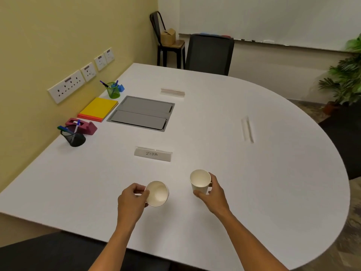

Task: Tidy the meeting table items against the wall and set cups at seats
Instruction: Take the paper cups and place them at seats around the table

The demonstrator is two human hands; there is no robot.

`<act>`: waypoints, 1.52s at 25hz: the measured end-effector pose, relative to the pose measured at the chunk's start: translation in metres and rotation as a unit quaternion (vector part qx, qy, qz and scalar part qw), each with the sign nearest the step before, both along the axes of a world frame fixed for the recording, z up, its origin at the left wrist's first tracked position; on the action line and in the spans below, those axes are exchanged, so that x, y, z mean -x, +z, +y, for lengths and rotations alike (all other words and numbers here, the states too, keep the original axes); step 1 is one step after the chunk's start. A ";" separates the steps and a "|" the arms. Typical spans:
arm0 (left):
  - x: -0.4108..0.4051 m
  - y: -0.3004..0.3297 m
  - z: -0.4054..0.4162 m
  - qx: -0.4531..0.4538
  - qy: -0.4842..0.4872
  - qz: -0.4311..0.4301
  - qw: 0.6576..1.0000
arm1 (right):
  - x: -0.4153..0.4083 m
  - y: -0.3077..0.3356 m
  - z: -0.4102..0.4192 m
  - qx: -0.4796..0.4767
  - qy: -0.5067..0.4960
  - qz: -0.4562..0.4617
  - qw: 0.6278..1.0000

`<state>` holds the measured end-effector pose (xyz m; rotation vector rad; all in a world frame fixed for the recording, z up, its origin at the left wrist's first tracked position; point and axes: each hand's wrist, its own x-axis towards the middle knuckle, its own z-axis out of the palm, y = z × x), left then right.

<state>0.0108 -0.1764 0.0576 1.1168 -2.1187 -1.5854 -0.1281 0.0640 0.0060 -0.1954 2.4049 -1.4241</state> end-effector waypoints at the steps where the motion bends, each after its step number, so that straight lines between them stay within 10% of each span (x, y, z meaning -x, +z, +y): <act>1: -0.001 -0.004 -0.001 0.008 0.001 -0.009 1.000 | 0.007 -0.006 -0.004 -0.003 0.001 -0.004 1.000; 38: 0.020 -0.022 0.042 0.001 0.072 -0.096 0.993 | 0.106 -0.069 -0.064 -0.027 0.043 -0.082 0.995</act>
